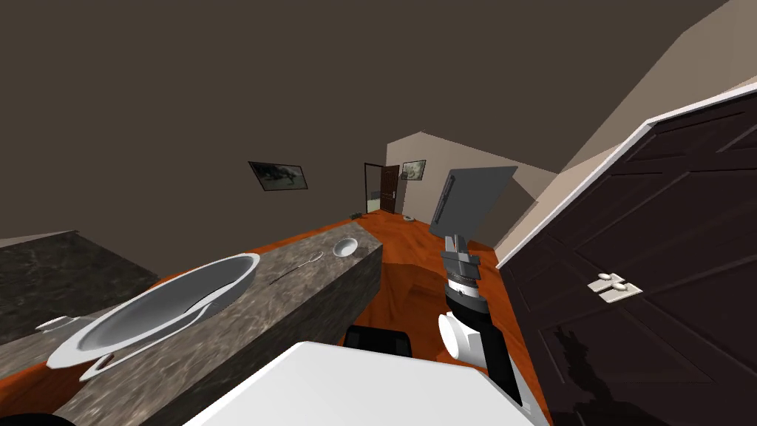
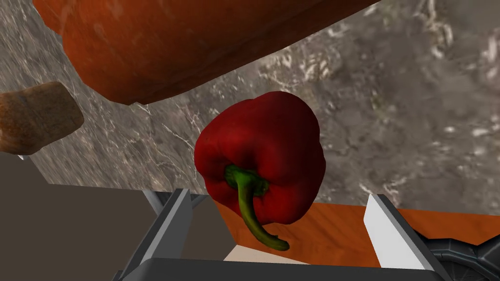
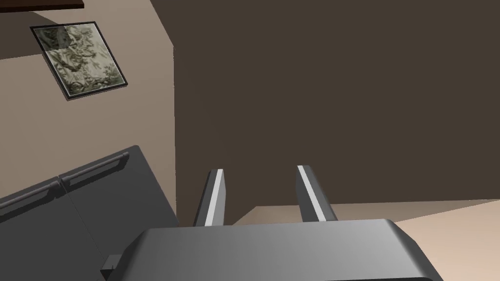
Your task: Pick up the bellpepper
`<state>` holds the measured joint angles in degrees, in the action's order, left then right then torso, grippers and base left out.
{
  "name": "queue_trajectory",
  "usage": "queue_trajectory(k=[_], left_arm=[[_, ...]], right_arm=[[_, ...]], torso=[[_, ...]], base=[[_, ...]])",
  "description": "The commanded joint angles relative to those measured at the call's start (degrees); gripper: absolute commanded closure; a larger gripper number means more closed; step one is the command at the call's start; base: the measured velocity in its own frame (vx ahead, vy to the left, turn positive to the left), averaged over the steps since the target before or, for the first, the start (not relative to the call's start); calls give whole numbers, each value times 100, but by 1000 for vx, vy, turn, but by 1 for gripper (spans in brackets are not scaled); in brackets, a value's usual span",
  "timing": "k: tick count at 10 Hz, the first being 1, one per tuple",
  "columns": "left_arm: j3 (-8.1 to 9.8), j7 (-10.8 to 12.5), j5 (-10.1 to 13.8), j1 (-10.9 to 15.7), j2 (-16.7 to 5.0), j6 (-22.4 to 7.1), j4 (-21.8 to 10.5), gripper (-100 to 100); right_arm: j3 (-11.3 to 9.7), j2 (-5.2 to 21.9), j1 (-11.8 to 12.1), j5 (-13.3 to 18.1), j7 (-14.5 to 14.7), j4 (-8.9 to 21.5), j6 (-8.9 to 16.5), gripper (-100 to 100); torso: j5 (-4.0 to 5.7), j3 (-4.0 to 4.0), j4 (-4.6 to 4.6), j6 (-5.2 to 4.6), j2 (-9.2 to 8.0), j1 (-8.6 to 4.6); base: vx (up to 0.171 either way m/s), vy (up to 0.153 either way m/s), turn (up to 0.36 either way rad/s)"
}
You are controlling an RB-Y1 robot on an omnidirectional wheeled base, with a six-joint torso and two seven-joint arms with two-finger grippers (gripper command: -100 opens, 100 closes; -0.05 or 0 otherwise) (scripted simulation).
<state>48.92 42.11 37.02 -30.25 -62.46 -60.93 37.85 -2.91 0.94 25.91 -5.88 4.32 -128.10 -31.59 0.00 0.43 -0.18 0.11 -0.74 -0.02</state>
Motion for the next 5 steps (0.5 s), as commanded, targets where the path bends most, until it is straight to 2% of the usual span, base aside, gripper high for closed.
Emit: queue_trajectory(k=[1,5], left_arm=[[-30,173,-78,47,11,-5,-100,-100],[-105,559,-264,172,18,-27,-340,-100]], right_arm=[[0,0,0,0,0,0,0,0],[0,0,1,0,0,0,0,0]], torso=[[0,0,0,0,0,0],[-1,-5,2,2,11,2]], base=[[-158,11,-189],[-146,4,-202]])
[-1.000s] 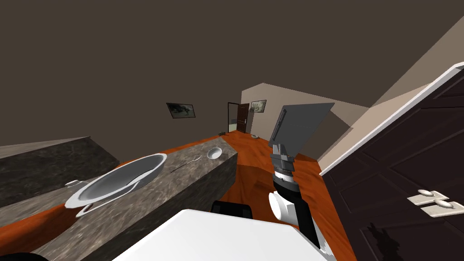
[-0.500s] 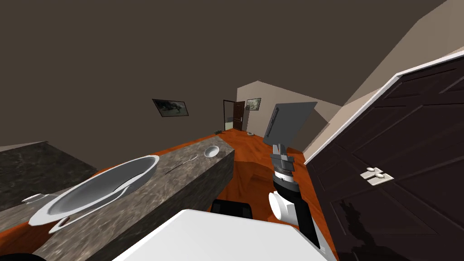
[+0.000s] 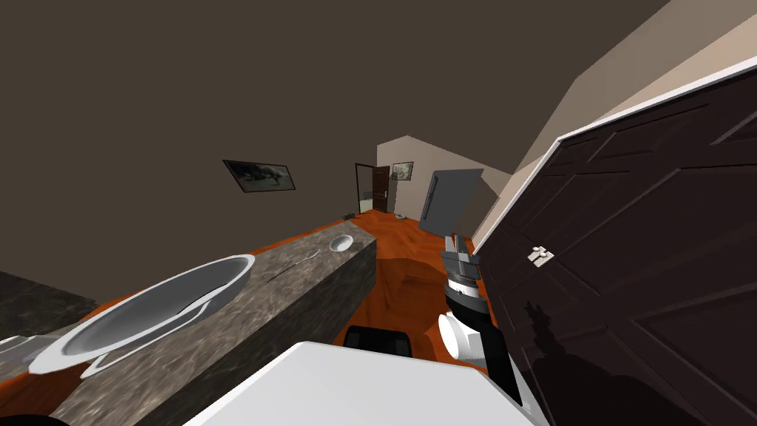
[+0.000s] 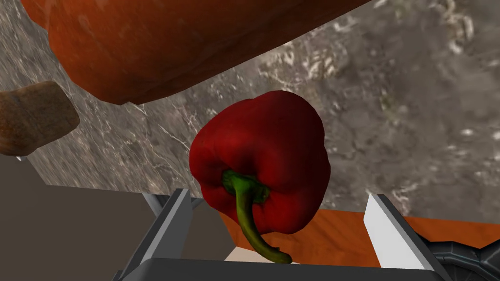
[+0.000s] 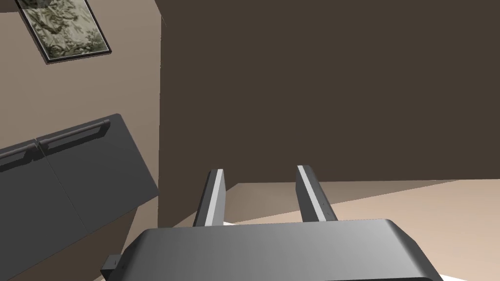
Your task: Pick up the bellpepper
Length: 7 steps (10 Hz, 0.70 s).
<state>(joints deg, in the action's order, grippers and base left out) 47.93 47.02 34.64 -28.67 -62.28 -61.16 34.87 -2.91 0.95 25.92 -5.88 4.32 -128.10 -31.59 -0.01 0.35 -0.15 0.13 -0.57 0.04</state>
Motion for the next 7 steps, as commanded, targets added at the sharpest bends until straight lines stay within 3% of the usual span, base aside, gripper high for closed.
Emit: queue_trajectory(k=[1,2,3,7], left_arm=[[-25,164,-72,45,1,-9,-101,-100],[-15,102,-45,26,-1,-14,-50,-100],[-17,124,-49,29,-2,-18,-55,100],[-15,120,-47,30,-5,-19,-52,100]], right_arm=[[0,0,0,0,0,0,0,0],[0,0,0,0,0,0,0,0],[1,0,2,0,0,0,0,0],[1,0,3,0,0,0,-1,0]], torso=[[0,0,0,0,0,0],[0,0,0,2,0,-2],[0,-10,3,6,19,-1],[-7,-27,11,9,47,10]], base=[[-131,-7,-191],[-60,-6,-34],[-10,-1,8],[-1,0,-1]])
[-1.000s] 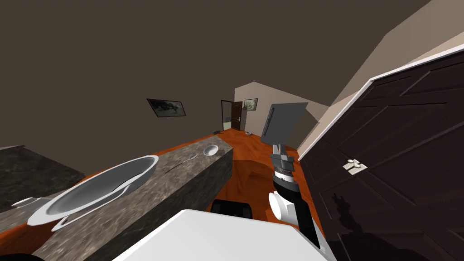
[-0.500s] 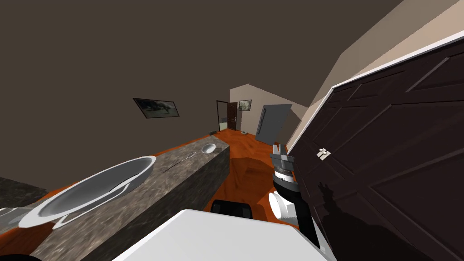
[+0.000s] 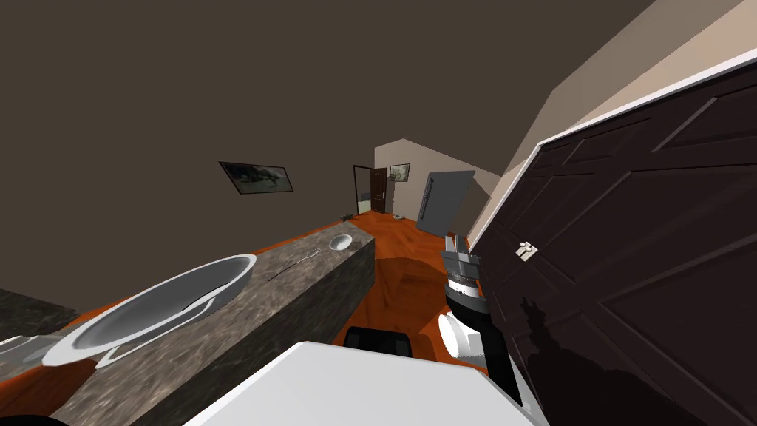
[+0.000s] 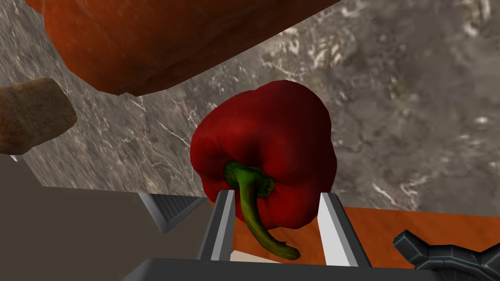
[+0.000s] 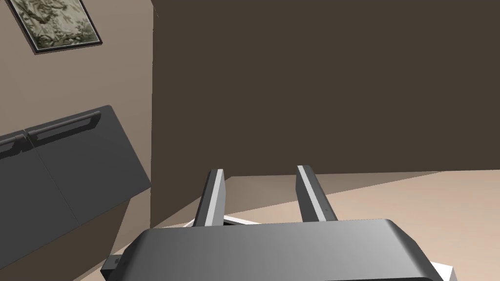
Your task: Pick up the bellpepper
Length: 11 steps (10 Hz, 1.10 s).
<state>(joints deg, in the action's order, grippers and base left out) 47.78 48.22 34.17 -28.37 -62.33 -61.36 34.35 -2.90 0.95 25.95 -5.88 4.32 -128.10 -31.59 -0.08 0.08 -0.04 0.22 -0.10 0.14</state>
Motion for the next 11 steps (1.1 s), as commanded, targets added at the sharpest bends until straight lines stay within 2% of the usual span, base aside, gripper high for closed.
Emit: queue_trajectory(k=[1,2,3,8,9,10,11], left_arm=[[0,0,0,0,0,0,0,0],[27,-149,68,-48,3,21,70,100],[46,-245,114,-79,1,27,130,100],[139,-728,347,-235,-8,54,430,100],[177,-921,440,-298,-11,65,550,100],[153,-792,385,-258,3,70,498,100],[156,-816,389,-276,11,65,514,0]], right_arm=[[0,0,0,0,0,0,0,0],[0,0,0,0,0,0,0,0],[1,0,3,0,0,0,0,0],[1,1,2,0,0,-1,-1,0],[1,1,2,0,0,0,-1,0],[1,1,3,0,0,-1,-1,0],[0,0,1,0,0,0,0,0]], torso=[[0,0,0,0,0,0],[0,0,0,0,0,1],[0,-13,6,24,24,2],[-14,-30,11,3,53,6],[-14,-29,11,3,51,8],[-13,-32,13,16,55,5],[-13,-21,9,-6,33,4]], base=[[0,0,0],[113,10,302],[196,30,312],[154,-6,189],[181,7,369],[86,-6,110],[12,-3,-11]])
